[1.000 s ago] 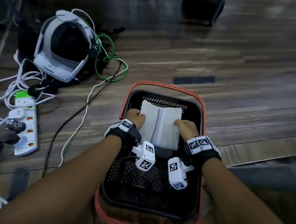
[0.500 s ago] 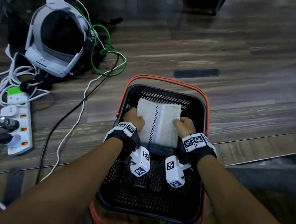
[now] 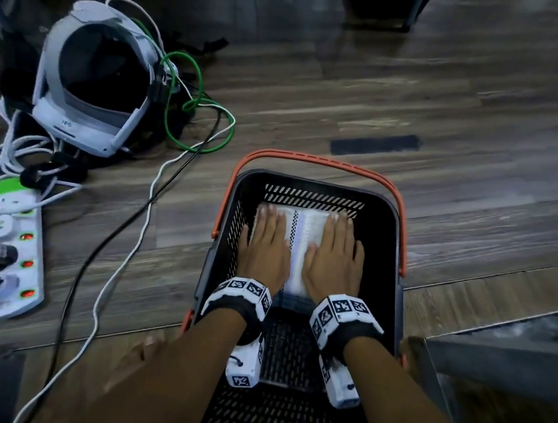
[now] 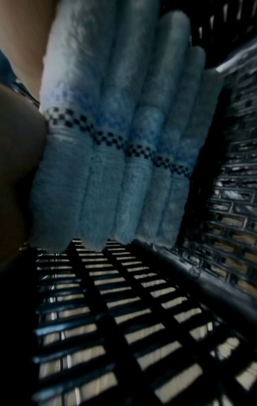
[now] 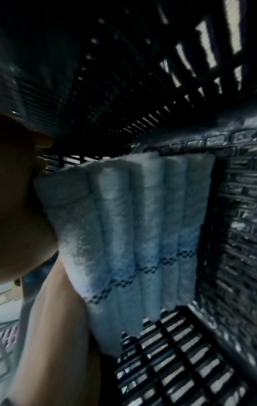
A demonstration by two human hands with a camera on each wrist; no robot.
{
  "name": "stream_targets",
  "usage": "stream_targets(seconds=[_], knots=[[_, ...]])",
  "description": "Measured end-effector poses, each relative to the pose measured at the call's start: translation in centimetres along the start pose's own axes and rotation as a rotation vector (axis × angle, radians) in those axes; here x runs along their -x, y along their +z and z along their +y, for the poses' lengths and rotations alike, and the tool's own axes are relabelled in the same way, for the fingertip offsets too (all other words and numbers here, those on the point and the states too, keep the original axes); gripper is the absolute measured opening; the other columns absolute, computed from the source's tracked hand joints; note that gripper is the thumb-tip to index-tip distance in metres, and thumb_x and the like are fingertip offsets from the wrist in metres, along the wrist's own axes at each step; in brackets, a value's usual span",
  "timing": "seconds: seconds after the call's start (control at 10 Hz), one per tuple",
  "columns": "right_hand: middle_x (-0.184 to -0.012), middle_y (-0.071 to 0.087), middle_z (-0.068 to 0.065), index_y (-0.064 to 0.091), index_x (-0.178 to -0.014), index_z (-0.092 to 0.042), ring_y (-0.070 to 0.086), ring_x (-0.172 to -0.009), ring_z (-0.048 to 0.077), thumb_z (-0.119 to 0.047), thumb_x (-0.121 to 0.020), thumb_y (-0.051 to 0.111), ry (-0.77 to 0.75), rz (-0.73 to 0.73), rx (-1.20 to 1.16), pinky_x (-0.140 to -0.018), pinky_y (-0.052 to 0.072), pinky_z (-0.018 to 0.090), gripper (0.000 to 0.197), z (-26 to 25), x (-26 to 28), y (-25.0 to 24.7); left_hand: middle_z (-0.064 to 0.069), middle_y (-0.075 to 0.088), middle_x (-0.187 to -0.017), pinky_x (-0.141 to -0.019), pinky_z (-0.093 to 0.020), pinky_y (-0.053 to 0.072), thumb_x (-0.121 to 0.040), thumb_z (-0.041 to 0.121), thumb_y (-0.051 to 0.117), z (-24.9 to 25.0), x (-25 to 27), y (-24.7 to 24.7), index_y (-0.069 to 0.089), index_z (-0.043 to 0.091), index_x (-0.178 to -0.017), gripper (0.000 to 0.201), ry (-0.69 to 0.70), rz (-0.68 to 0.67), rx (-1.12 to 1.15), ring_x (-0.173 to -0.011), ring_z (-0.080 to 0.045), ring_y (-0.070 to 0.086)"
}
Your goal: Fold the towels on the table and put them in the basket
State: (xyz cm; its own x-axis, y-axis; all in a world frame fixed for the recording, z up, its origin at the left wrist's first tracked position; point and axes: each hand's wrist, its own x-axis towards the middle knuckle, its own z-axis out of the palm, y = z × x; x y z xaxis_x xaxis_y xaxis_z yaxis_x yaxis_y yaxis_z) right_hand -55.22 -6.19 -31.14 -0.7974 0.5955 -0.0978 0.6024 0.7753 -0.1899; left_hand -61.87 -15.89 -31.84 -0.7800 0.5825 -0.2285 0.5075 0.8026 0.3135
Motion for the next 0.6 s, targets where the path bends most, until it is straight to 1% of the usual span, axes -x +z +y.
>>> stream_targets(seconds=[0.1, 0.2, 0.3, 0.4, 0.5, 0.6], knots=[[-0.157, 0.015, 0.012, 0.014, -0.148, -0.005, 0.016, -0.145, 0.025, -0.040, -0.087, 0.010, 0.003, -0.025, 0.025, -0.114, 0.019, 0.047, 0.070, 0.4, -0.2, 1.3, -0.007, -0.008, -0.158, -0.117, -0.042, -0.001, -0.090, 0.035, -0.004, -0.2, -0.3, 0.8, -0.004, 0.012, -0.149, 0.063, 0.031, 0.016, -0.042, -0.146, -0.020, -0.009], [-0.158, 0.011, 0.010, 0.010, -0.149, -0.007, 0.013, -0.145, 0.023, -0.040, -0.088, 0.011, 0.021, -0.021, 0.004, -0.115, 0.015, 0.046, 0.069, 0.5, -0.2, 2.0, -0.005, -0.004, -0.158, -0.117, -0.041, 0.001, -0.082, 0.038, -0.008, -0.4, -0.5, 1.7, -0.001, 0.013, -0.149, 0.072, 0.037, 0.036, -0.017, -0.146, -0.019, -0.006], [-0.158, 0.011, 0.010, 0.011, -0.149, -0.007, 0.013, -0.145, 0.023, -0.039, -0.090, 0.015, 0.027, -0.020, -0.039, -0.116, 0.013, 0.046, 0.068, 0.4, -0.4, 2.5, -0.003, 0.005, -0.159, -0.118, -0.040, 0.015, -0.086, 0.036, -0.001, -0.8, -0.8, 2.2, 0.003, 0.015, -0.150, 0.068, 0.013, 0.033, 0.003, -0.146, -0.018, 0.001], [-0.158, 0.009, 0.009, 0.011, -0.149, -0.008, 0.011, -0.146, 0.023, -0.038, -0.090, 0.019, 0.038, -0.041, -0.067, -0.117, 0.012, 0.046, 0.067, 0.3, -0.5, 2.2, -0.002, 0.007, -0.158, -0.117, -0.040, 0.016, -0.088, 0.034, 0.007, -0.7, -0.9, 1.7, 0.004, 0.016, -0.150, 0.064, -0.014, -0.006, 0.056, -0.146, -0.017, 0.003], [-0.159, 0.002, 0.008, 0.005, -0.149, -0.009, 0.003, -0.146, 0.022, -0.039, -0.091, 0.016, 0.045, -0.098, -0.063, -0.118, 0.008, 0.045, 0.067, 0.4, -0.4, 1.3, -0.002, -0.001, -0.159, -0.119, -0.042, 0.009, -0.095, 0.032, 0.014, -0.3, -0.7, 0.6, -0.003, 0.016, -0.149, 0.059, -0.016, -0.062, 0.049, -0.146, -0.017, -0.004], [-0.159, -0.008, 0.008, -0.001, -0.149, -0.008, -0.008, -0.146, 0.021, -0.039, -0.096, 0.021, 0.036, -0.192, -0.024, -0.118, 0.004, 0.045, 0.065, 0.4, 0.1, -0.5, -0.004, -0.011, -0.158, -0.118, -0.045, -0.001, -0.099, 0.032, 0.018, 0.0, 0.1, -1.2, -0.007, 0.015, -0.149, 0.059, -0.003, -0.170, 0.002, -0.146, -0.021, -0.010]])
